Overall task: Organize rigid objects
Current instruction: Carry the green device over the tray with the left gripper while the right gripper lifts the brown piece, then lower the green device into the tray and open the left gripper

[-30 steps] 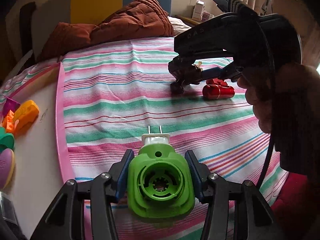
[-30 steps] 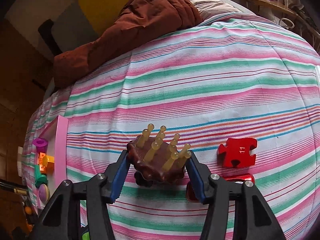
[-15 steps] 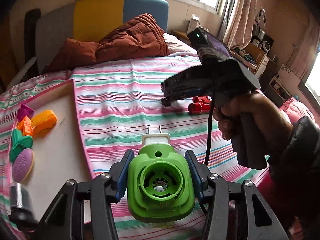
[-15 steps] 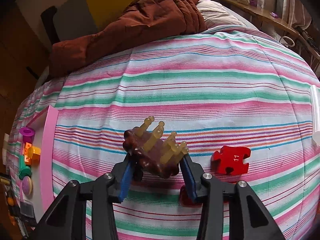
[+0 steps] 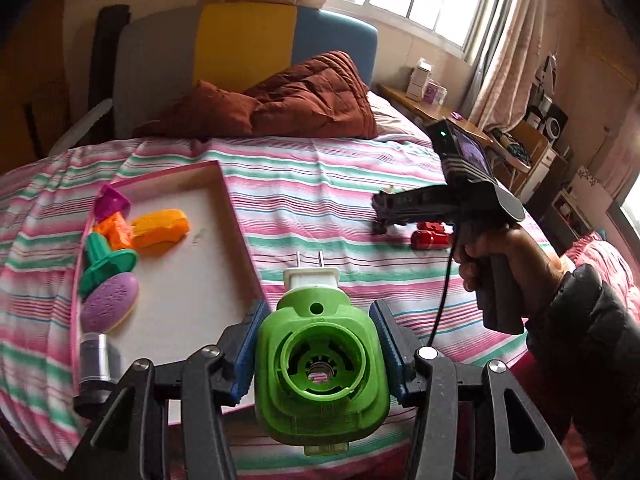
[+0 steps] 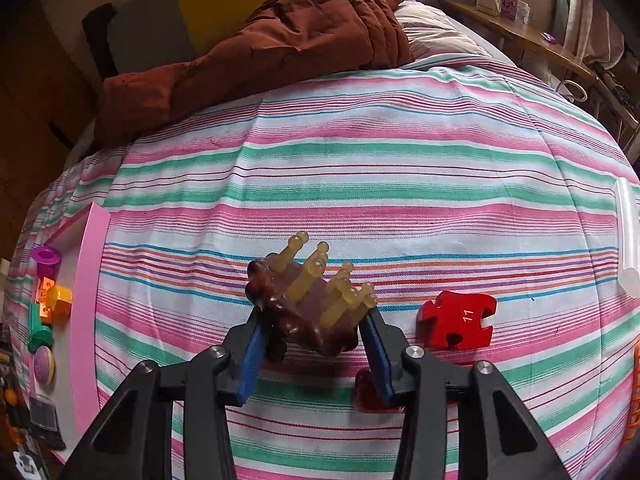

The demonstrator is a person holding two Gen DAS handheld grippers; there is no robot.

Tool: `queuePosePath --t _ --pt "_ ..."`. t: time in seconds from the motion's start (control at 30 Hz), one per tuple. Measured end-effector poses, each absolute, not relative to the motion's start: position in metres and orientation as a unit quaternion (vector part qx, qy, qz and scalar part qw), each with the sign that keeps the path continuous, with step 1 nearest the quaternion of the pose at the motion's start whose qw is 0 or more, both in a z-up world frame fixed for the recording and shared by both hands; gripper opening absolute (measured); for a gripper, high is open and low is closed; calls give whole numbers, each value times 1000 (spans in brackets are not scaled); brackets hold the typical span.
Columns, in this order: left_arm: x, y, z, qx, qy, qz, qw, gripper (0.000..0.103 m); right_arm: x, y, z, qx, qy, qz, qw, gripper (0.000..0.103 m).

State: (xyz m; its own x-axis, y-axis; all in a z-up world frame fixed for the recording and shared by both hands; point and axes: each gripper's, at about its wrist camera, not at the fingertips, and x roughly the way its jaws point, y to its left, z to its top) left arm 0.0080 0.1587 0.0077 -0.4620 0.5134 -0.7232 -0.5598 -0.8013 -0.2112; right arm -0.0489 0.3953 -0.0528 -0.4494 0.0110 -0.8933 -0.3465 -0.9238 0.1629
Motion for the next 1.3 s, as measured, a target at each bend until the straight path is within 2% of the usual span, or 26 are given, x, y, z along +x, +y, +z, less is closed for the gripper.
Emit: queuePosePath --t 0.43,0.6,0.97,1.3 --pt "-30 55 -7 -437 -23 877 197 53 -45 388 -55 -513 129 841 113 45" --pt "-47 56 -8 -446 -44 870 204 53 -45 386 -55 -513 124 842 114 45" --pt "-93 91 -16 -462 -36 856 229 53 -47 385 -57 -514 121 841 115 45" --pt "-144 109 -56 -498 -8 843 206 53 -49 383 -56 -515 118 841 116 45"
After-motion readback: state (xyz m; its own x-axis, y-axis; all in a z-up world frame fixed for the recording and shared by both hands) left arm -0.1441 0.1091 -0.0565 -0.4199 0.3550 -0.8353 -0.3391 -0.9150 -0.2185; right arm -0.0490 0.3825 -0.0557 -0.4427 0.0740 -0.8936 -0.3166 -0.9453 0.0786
